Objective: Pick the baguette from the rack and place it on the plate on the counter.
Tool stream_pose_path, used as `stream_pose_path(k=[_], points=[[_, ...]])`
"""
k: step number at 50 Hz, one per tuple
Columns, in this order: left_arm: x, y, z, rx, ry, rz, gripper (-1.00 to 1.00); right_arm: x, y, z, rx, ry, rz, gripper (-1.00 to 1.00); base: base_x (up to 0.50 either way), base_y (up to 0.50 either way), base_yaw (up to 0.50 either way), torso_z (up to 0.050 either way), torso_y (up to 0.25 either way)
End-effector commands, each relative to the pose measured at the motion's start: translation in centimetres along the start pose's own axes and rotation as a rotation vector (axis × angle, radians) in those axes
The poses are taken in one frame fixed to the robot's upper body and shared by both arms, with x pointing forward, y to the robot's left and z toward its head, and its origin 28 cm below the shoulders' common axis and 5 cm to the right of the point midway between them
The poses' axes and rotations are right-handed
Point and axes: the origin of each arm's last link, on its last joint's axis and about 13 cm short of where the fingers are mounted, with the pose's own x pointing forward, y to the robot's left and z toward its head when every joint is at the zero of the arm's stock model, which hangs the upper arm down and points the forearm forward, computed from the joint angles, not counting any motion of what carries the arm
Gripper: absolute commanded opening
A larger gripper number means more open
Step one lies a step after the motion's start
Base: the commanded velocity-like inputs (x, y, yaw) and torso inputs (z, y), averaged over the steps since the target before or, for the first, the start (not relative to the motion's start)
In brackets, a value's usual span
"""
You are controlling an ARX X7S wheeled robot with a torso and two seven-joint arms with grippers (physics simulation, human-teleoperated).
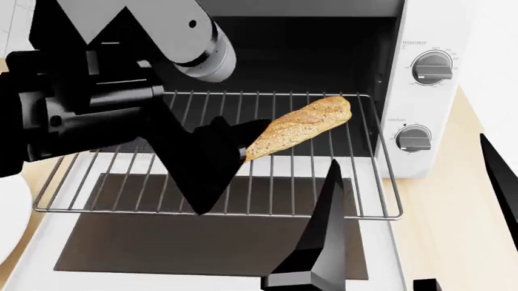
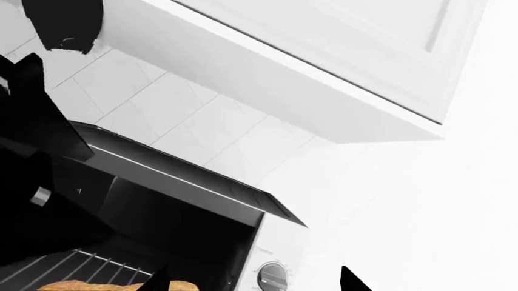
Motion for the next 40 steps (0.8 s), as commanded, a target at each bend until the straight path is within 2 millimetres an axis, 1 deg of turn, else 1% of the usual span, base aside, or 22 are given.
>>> stream_pose_path(k=[1, 7, 18, 40], points=[[1.5, 0.3, 0.0, 0.015, 0.040, -0.011, 1.00, 0.0, 0.1, -0.1, 0.004, 0.001, 0.005, 1.00, 0.00, 0.00, 0.00, 0.000, 0.000], [2.3, 0.2, -0.4, 0.035, 0.077, -0.015, 1.00, -0.1, 0.1, -0.1, 0.005, -0.002, 0.005, 1.00, 0.00, 0.00, 0.00, 0.000, 0.000], [2.7, 0.4, -0.5, 0.032, 0.091, -0.012, 1.00, -0.1, 0.1, -0.1, 0.006, -0.002, 0.004, 1.00, 0.00, 0.00, 0.00, 0.000, 0.000], [4.4, 0.8, -1.3, 0.034, 0.142, -0.004, 1.00, -0.3, 0.2, -0.3, 0.009, 0.005, 0.005, 1.00, 0.00, 0.00, 0.00, 0.000, 0.000]])
